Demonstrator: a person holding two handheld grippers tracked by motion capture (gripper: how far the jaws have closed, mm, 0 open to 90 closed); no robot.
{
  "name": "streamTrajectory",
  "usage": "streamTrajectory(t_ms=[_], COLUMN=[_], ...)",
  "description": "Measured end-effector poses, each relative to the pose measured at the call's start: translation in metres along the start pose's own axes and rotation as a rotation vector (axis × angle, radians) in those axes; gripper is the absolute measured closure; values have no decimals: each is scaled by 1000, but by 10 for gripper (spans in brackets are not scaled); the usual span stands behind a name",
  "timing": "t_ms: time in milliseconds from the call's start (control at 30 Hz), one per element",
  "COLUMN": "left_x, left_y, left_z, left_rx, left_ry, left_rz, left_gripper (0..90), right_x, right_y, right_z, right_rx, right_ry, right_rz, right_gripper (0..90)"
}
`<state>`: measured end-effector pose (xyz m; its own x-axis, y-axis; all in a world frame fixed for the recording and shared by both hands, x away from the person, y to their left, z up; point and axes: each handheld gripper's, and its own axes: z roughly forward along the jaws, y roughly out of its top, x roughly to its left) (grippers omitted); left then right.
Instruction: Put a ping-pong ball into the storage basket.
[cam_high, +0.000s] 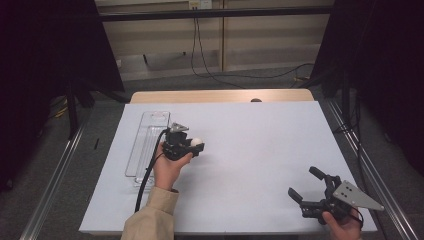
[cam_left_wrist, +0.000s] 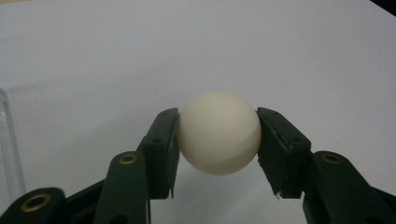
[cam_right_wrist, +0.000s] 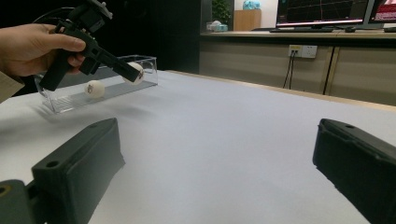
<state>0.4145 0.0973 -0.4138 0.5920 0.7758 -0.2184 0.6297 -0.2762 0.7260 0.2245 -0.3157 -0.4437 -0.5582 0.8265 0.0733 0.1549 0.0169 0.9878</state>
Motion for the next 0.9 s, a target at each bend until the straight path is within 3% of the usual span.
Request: streamTrajectory(t_ms=[900], left_x=[8], left_y=[5], left_z=[-21], left_rx=[-13], left_ry=[25], left_rz=[-8], left_gripper=[511], right_x=[0], right_y=[0], right_z=[0], right_rx=[0], right_ry=[-1], right_rz=[0], right_gripper=[7])
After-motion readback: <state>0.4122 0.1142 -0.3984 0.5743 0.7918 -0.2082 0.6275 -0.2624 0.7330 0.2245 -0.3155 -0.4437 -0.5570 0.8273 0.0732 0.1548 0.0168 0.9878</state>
